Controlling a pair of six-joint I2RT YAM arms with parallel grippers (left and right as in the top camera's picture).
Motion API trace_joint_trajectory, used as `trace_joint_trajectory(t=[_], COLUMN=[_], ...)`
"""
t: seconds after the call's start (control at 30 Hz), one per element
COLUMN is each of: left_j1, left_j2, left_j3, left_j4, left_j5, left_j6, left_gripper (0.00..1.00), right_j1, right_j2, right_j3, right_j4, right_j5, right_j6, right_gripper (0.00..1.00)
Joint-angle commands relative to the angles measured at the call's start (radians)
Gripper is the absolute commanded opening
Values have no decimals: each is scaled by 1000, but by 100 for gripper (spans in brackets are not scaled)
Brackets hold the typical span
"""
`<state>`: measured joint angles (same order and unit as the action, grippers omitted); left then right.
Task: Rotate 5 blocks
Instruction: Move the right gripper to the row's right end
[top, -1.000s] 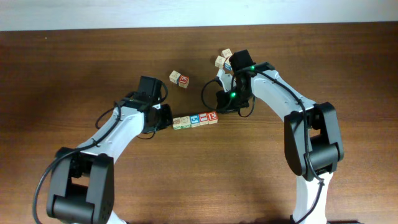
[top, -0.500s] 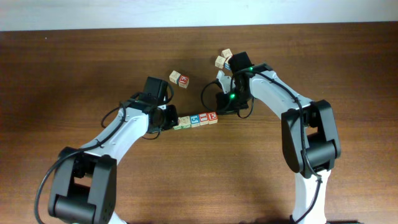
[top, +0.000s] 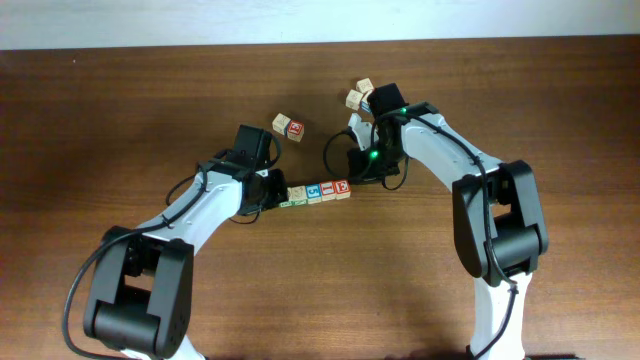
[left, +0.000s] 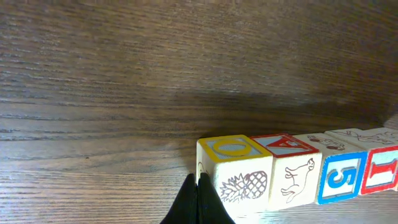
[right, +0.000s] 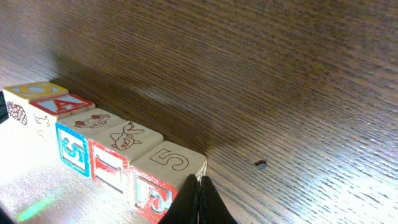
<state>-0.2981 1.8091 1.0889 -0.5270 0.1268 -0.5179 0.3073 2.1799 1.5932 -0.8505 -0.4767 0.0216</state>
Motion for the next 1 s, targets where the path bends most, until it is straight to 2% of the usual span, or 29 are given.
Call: trace_joint_trajectory(t=[0.0,0.37,0.53,0.7,0.97], left_j1=[-1,-1,-1,-1,-1], left_j2=[20,32,32,32,32], left_j3=[-9,-9,-9,-9,-9], left_j4=[14,17,14,15,18], left_j5=[30,42,42,42,42], left_j6=[-9,-8,-8,-8,-8], left_gripper=[0,0,0,0,0], right_j1=[-1,-8,-89,-229,-200], right_j2=[6,6,6,6,6], right_j3=[-3,-3,-3,-50,-151], right_j4=[3,-16,-16,-23,60], right_j5=[-14,-44,-147,-409,-419], right_j6=[-10,13,-7,-144,-148], right_gripper=[4,4,4,4,4])
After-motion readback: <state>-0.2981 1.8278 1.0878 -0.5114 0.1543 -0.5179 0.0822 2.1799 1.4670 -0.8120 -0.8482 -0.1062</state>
